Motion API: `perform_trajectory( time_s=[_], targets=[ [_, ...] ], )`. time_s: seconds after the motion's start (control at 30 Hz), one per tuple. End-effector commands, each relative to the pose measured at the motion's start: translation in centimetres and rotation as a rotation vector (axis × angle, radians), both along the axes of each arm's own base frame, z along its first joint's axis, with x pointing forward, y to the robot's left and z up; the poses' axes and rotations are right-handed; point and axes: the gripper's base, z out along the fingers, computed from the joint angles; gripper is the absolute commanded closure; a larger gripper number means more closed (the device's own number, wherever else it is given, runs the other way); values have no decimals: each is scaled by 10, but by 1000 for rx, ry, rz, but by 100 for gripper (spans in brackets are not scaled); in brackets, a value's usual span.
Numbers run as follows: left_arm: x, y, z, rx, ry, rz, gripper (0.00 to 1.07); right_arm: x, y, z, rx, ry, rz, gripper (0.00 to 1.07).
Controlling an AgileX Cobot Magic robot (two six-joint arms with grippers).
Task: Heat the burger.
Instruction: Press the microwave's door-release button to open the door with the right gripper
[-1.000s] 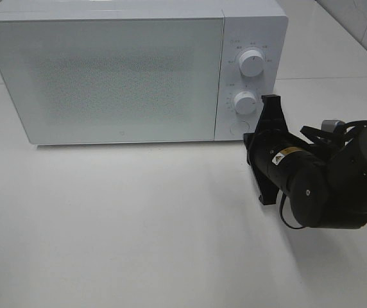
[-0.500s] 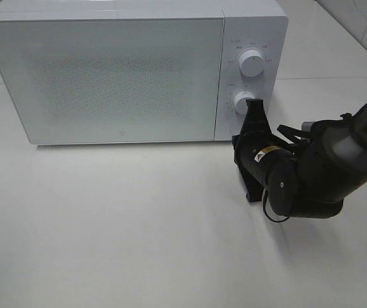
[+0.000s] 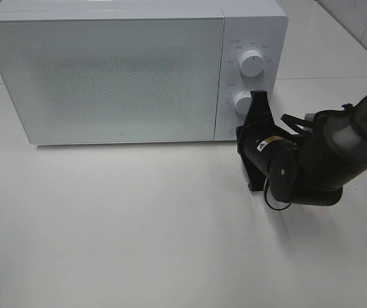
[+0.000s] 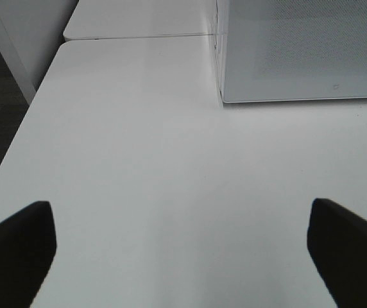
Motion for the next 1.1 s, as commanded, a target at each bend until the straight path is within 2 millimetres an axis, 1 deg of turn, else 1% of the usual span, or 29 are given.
perform_trajectory(
  time_s=[0.03,0.17,0.37,0.47,0.53,0.73,0.83,0.9,1.1],
  targets=[
    [-2,0,0,8,-26,4,7,6,3,4,-26,-23,15,107],
    [-2,0,0,8,-26,4,7,12,4,2,-33,-29,-1,107],
    [-2,0,0,8,-26,4,7,13,2,-2,-34,-25,-28,107],
    [-2,0,0,8,-26,4,7,14,0,1,-54,-62,-39,107],
    [-2,0,0,8,-26,4,7,15,0,6,-56,-116,-48,107],
    [-2,0,0,8,-26,4,7,18,1,9,-52,-131,-50,107],
    [-2,0,0,8,-26,4,7,22,3,13,-49,-157,-57,107],
    [-2,0,0,8,-26,4,7,29,5,20,-61,-197,-80,107],
    [-2,0,0,8,-26,4,7,34,5,24,-62,-239,-100,107]
  ],
)
